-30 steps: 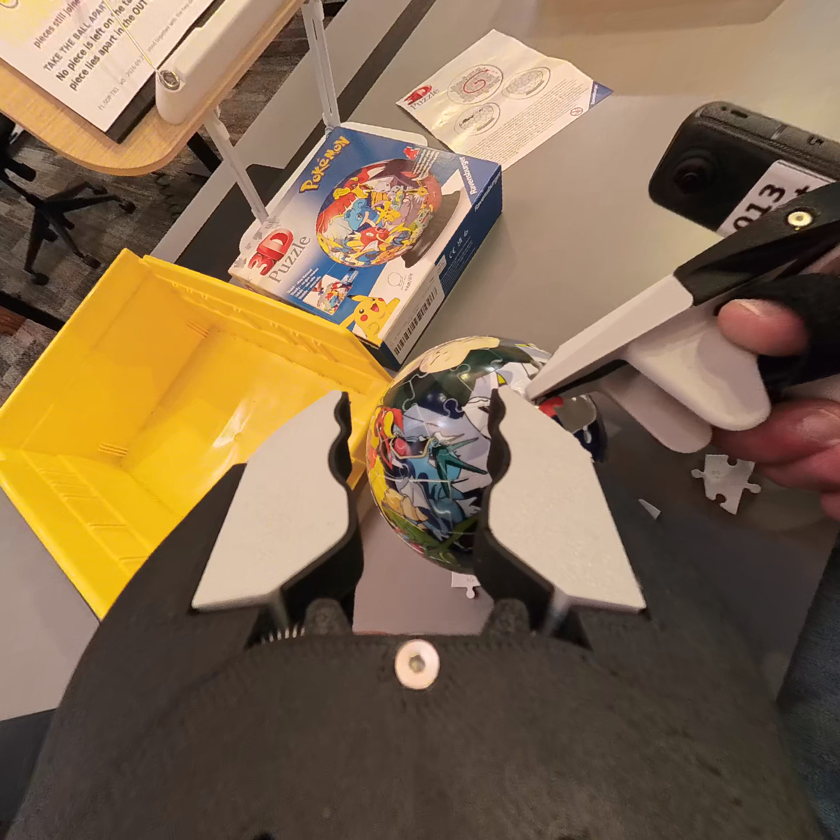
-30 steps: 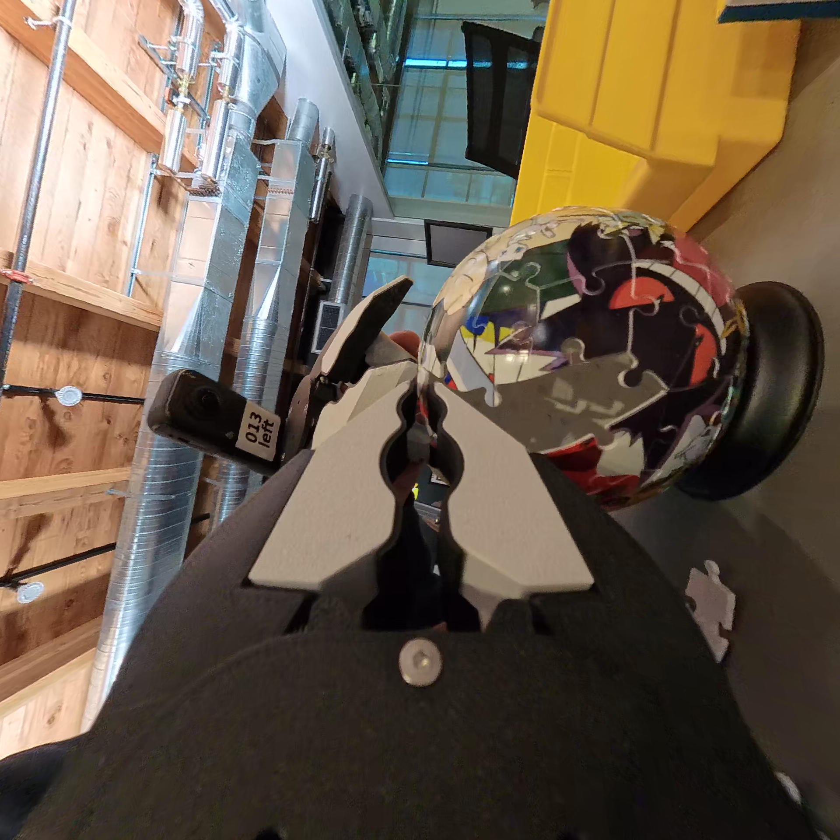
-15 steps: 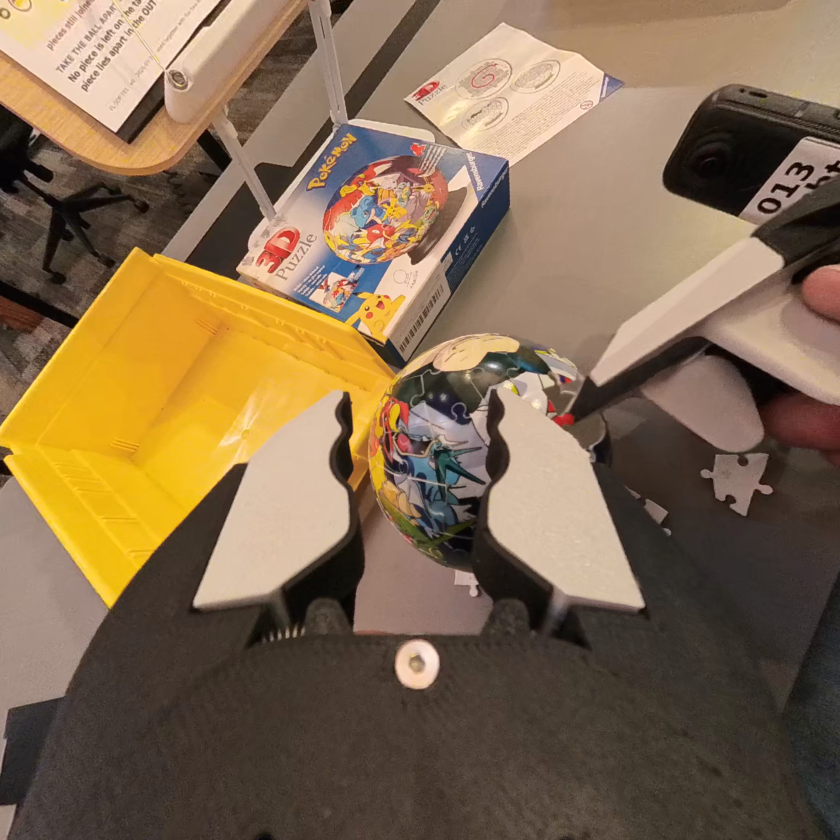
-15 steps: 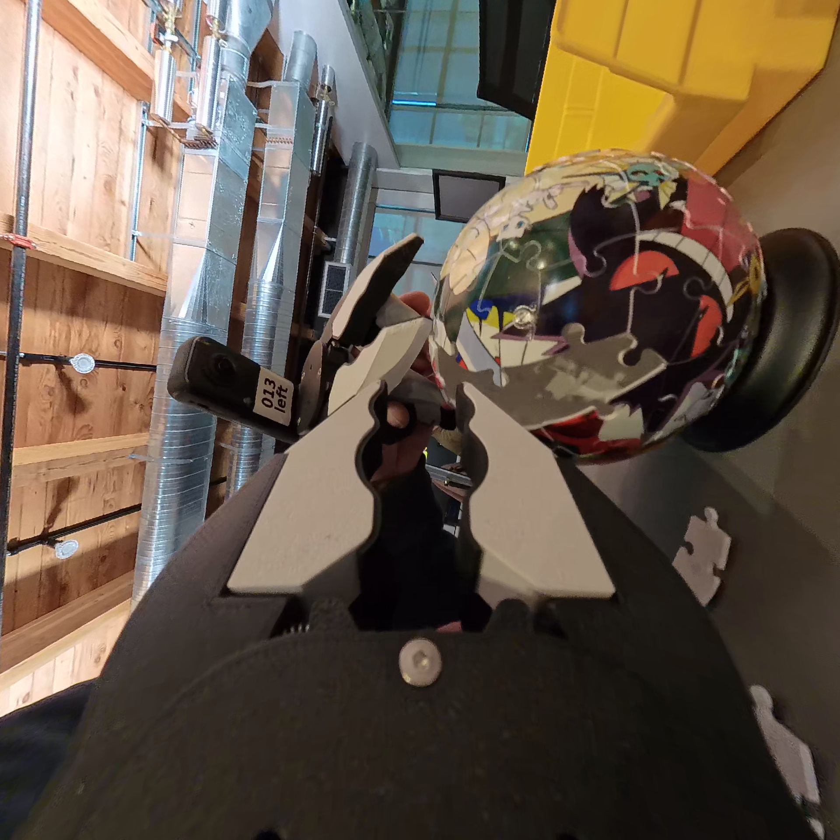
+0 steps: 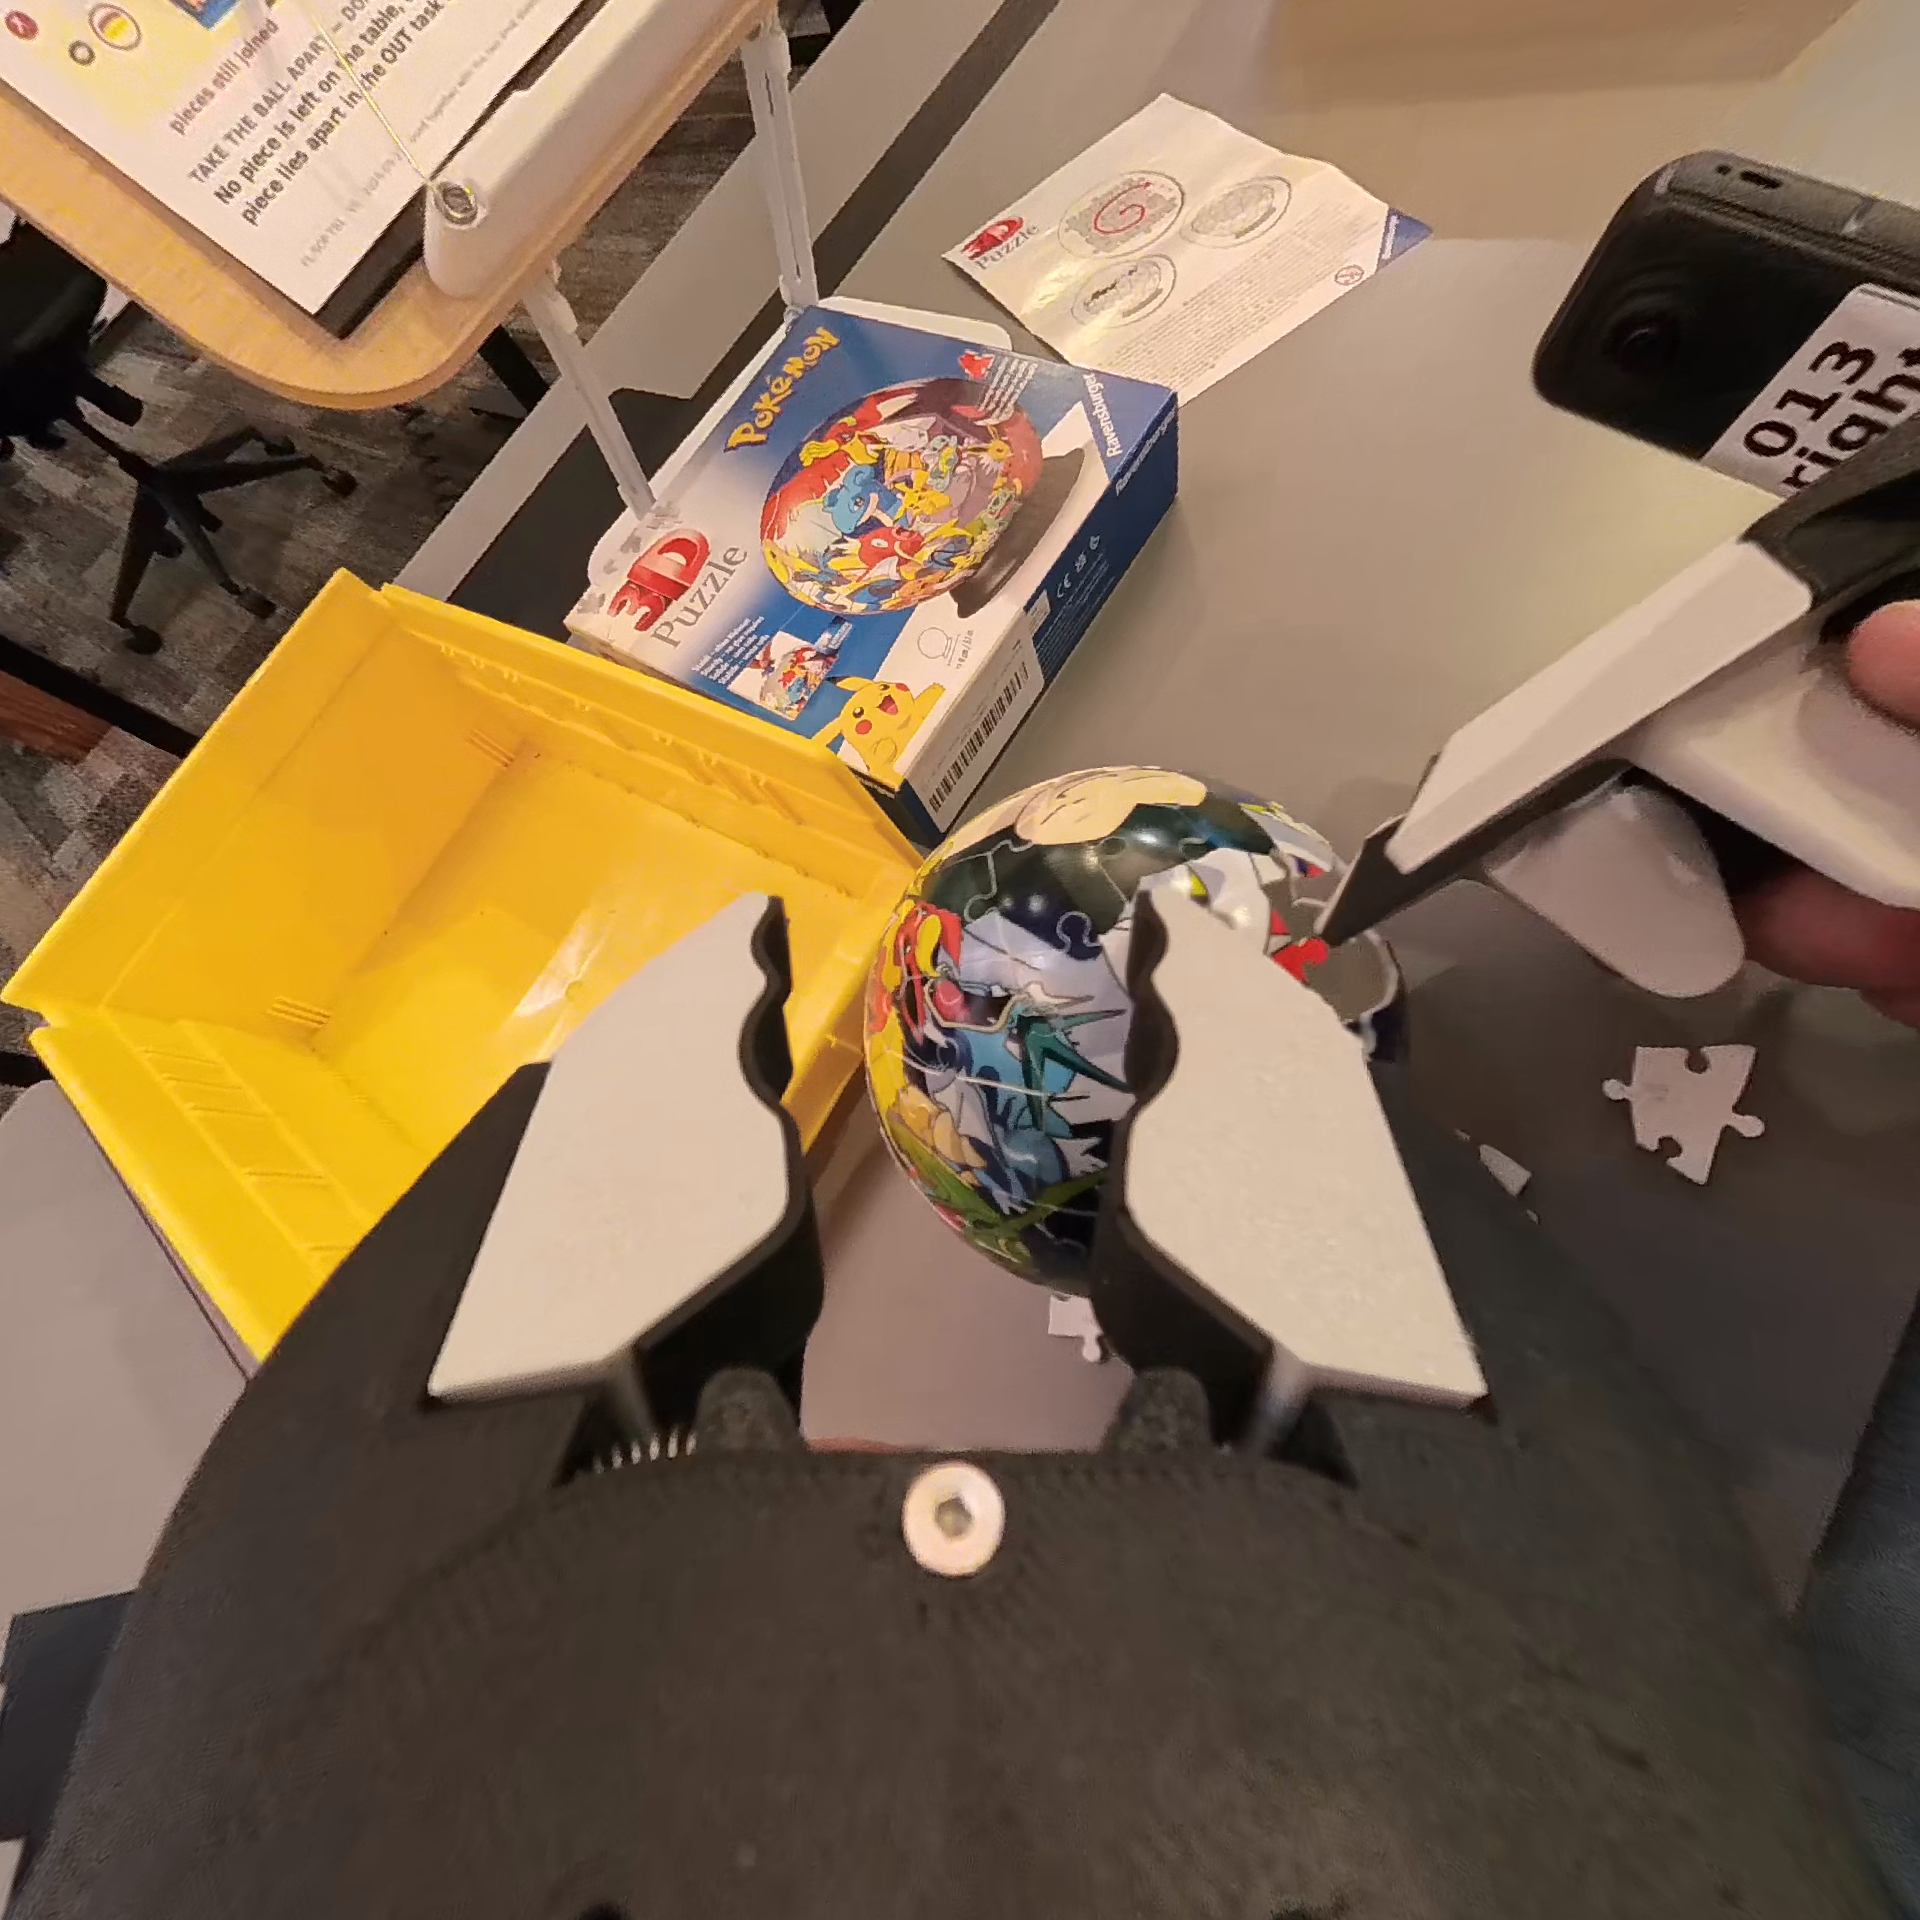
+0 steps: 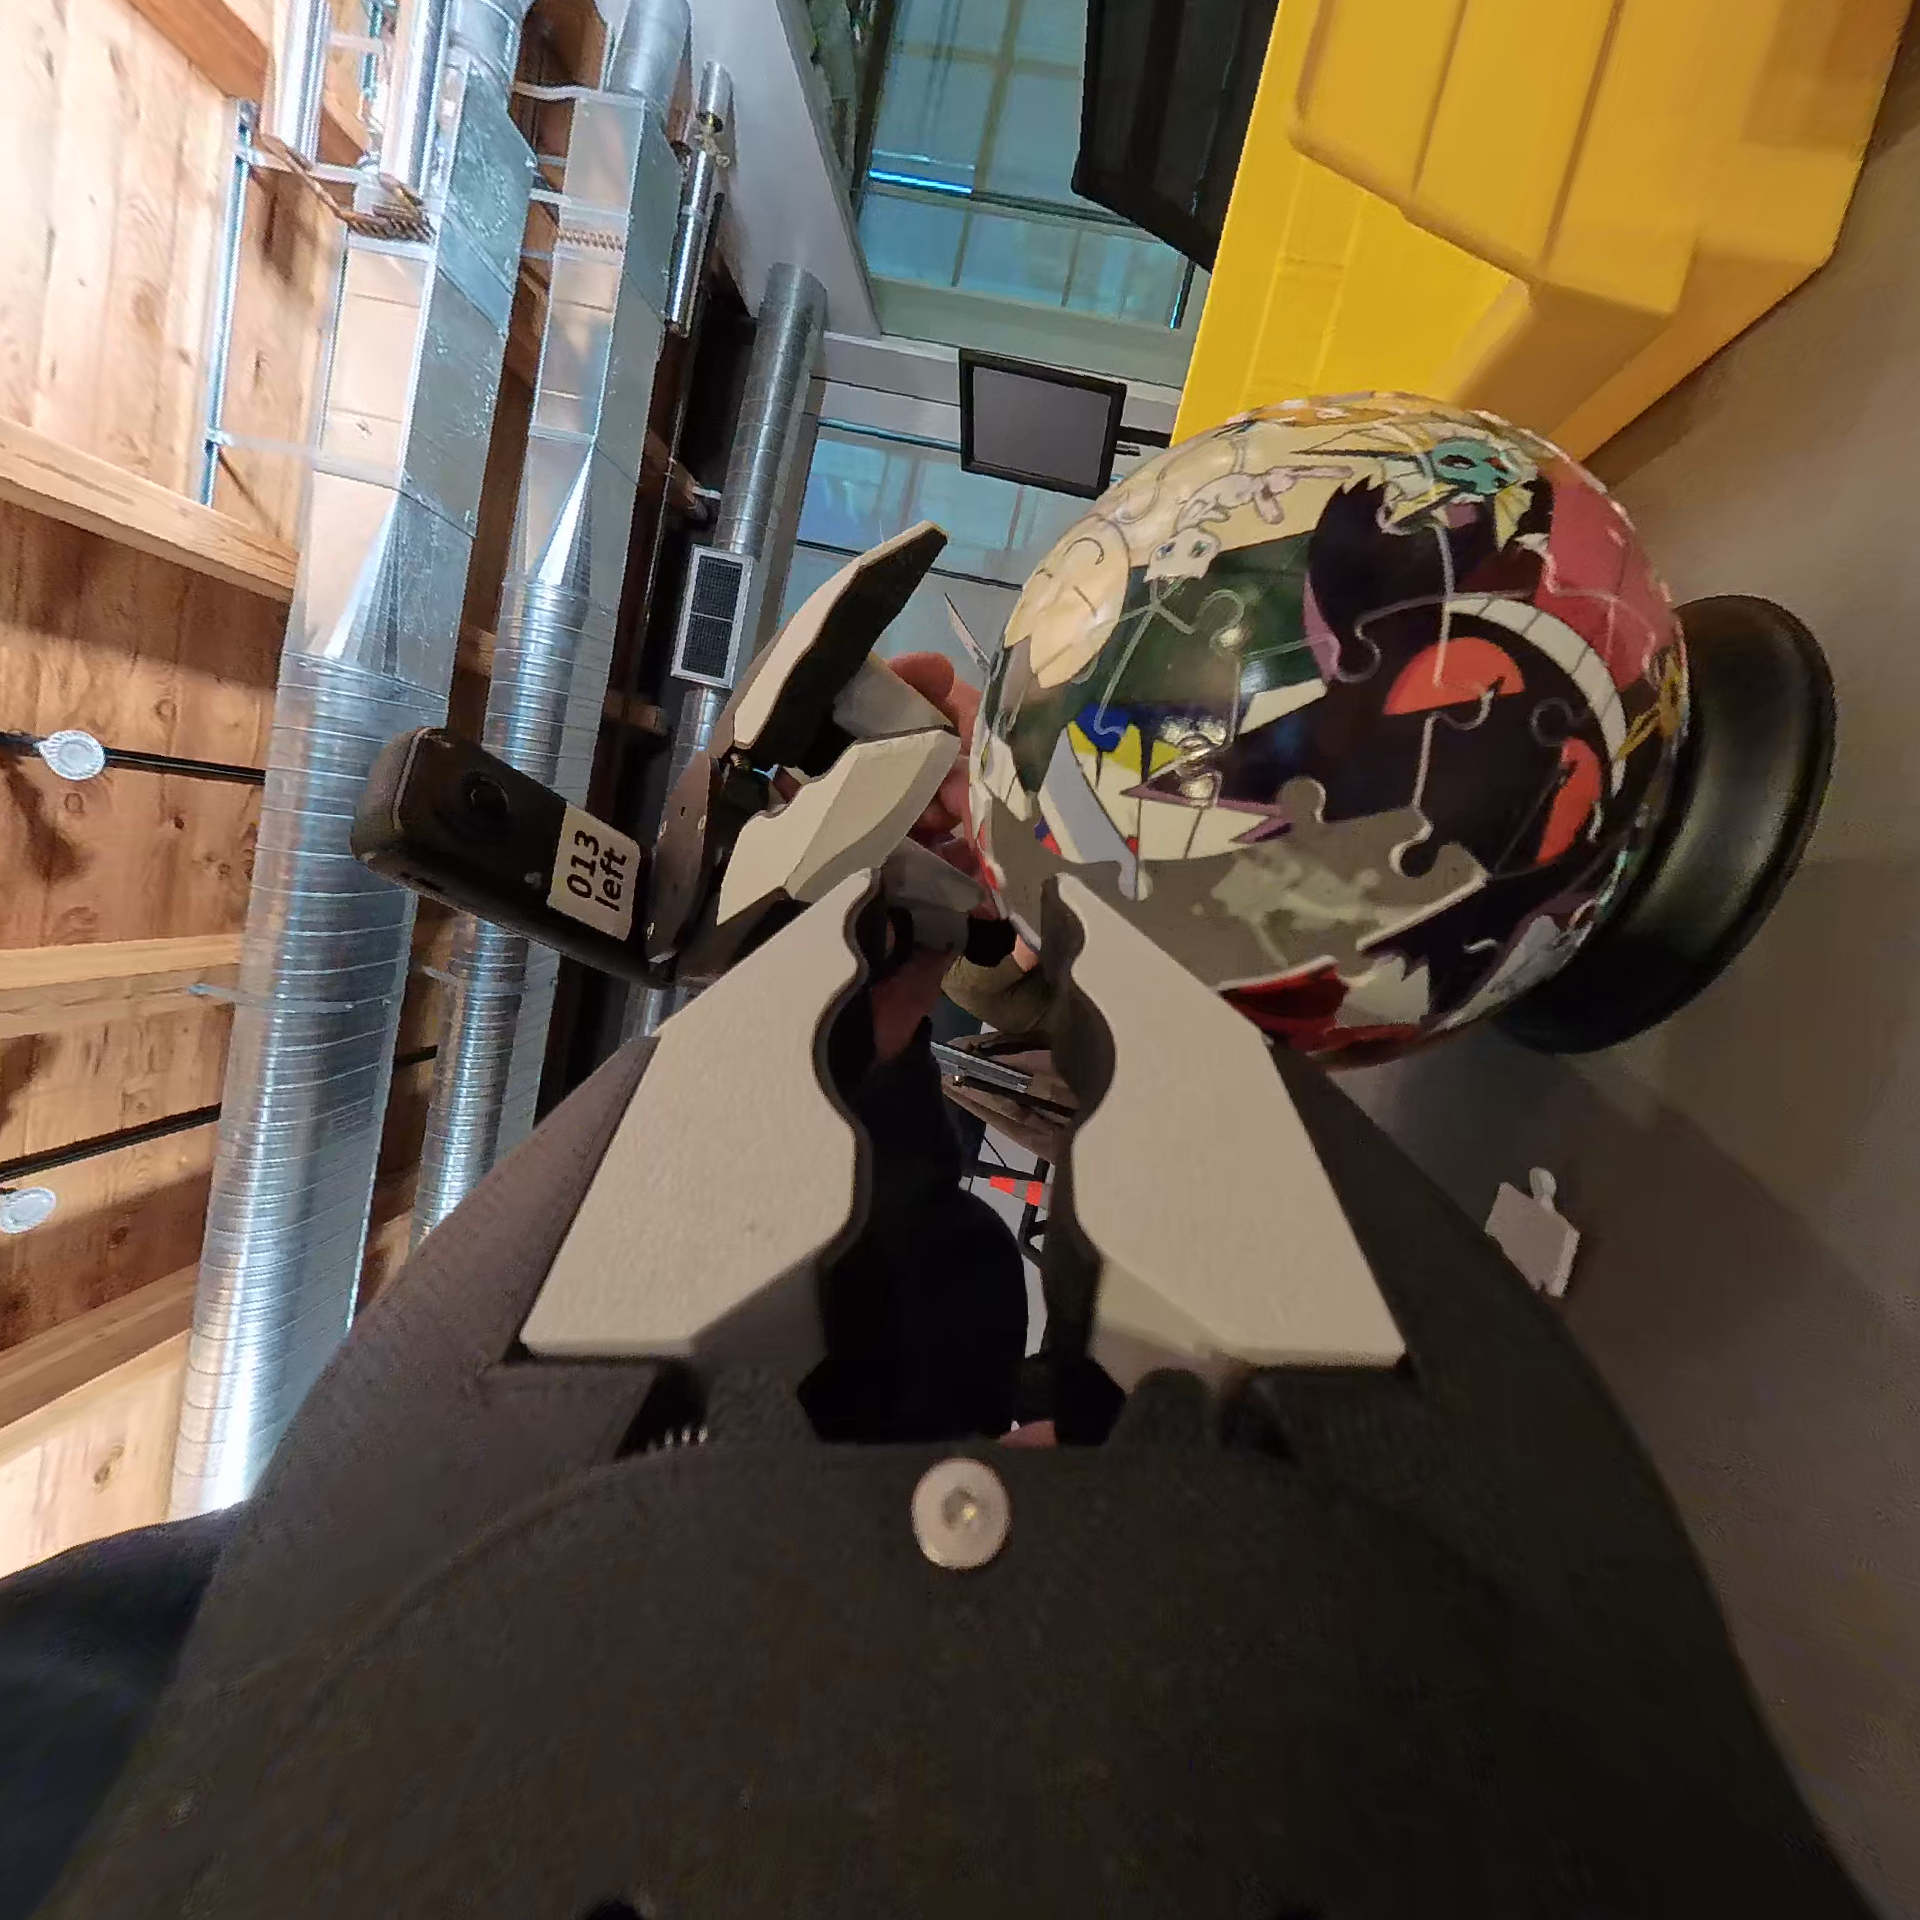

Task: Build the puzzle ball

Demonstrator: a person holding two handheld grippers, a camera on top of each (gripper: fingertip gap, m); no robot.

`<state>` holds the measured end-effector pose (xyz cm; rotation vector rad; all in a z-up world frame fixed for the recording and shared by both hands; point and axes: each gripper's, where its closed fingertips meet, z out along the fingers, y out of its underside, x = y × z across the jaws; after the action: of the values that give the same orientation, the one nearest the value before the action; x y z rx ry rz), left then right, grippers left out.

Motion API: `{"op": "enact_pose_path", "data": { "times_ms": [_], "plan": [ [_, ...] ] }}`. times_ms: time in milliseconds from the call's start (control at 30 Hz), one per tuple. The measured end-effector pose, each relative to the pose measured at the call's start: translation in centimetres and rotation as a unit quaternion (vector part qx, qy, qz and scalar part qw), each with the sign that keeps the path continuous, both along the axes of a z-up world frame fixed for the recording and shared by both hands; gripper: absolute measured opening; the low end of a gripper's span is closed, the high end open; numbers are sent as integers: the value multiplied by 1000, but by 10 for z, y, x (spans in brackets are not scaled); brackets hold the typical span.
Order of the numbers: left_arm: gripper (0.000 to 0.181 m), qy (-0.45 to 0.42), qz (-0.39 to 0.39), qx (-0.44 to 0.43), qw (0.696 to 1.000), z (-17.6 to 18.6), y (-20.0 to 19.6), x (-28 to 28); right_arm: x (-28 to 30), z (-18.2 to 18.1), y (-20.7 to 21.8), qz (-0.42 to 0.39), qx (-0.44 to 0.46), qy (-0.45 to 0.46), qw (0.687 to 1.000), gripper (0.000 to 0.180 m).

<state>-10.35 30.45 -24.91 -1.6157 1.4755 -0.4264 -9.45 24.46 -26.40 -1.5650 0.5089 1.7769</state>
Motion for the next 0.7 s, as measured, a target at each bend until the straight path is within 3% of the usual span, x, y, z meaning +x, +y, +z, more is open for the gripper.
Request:
{"op": "enact_pose_path", "data": {
  "times_ms": [600,700],
  "plan": [
    [63,-15,38,-12,999,-6,-1,11,8,7,27,-38,10,11,999,21],
    [63,-17,40,-13,999,-6,-1,10,7,5,31,-41,3,17,999,9]
  ]
}}
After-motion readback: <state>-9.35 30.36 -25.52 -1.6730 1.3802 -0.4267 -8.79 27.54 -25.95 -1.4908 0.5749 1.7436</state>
